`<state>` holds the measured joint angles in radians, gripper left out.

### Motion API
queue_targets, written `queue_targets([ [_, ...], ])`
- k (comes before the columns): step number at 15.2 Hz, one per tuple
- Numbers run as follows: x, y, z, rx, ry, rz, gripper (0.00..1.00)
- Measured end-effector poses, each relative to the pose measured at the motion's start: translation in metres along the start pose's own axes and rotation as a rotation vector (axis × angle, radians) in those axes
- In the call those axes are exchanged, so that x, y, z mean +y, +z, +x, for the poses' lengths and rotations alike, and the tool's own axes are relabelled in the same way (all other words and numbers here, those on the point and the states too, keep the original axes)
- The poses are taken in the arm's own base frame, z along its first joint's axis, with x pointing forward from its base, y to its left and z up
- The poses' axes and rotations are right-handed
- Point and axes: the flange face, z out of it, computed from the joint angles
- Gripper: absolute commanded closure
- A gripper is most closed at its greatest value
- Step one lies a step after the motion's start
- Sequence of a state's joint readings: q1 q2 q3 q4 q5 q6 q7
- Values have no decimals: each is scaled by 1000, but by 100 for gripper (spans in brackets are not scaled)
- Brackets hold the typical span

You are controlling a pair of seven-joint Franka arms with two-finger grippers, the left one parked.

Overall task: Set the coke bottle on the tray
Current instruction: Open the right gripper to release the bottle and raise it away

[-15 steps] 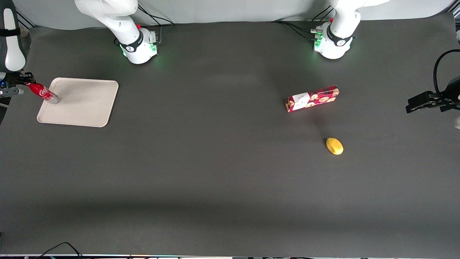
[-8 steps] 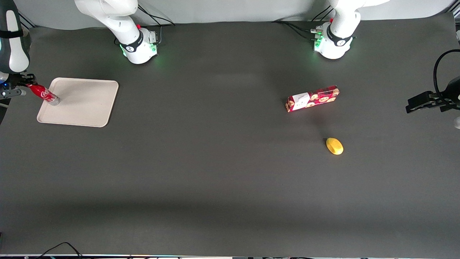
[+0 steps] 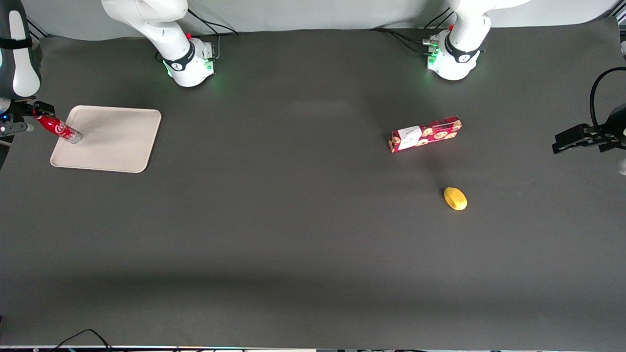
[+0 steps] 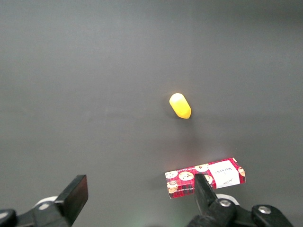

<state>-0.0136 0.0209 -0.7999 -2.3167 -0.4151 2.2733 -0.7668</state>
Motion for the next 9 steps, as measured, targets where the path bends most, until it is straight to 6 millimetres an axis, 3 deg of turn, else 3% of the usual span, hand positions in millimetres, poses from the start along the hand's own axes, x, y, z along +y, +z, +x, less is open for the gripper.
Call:
queue_targets([
  [3,-9,-59,19,86,81,37,0],
  [6,-25,-153,56,237,191,129,0],
  [9,-79,-248,106,282,269,140,0],
])
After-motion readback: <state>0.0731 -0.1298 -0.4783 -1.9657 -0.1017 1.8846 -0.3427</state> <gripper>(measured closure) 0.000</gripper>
